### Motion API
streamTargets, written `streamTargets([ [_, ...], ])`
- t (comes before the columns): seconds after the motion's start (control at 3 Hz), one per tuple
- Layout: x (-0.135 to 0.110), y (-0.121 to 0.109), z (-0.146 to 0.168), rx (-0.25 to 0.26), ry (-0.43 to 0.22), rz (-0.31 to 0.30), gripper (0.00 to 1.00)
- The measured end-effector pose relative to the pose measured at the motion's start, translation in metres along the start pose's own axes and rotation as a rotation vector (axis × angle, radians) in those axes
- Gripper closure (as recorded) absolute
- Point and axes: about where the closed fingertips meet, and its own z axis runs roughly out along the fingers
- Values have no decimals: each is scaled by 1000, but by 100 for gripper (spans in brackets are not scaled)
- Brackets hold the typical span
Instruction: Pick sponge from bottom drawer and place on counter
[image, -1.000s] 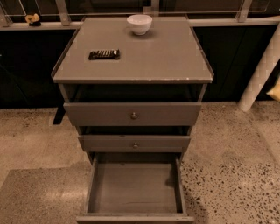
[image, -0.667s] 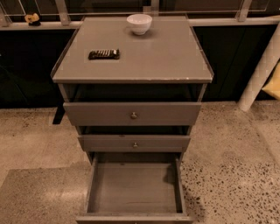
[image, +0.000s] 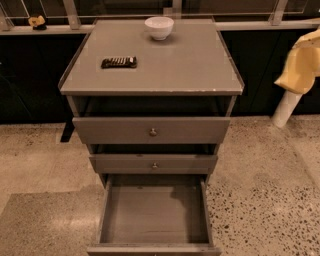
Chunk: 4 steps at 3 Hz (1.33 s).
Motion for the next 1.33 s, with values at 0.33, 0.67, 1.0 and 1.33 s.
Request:
streamTargets([
  [0.33,7,23,-19,-10,32,33,100],
  [0.67,-5,6,-1,22,-18,9,100],
  [1.0,-30,-28,19,72,-91,-52,100],
  [1.33,-48,-52,29,88,-121,-87,100],
])
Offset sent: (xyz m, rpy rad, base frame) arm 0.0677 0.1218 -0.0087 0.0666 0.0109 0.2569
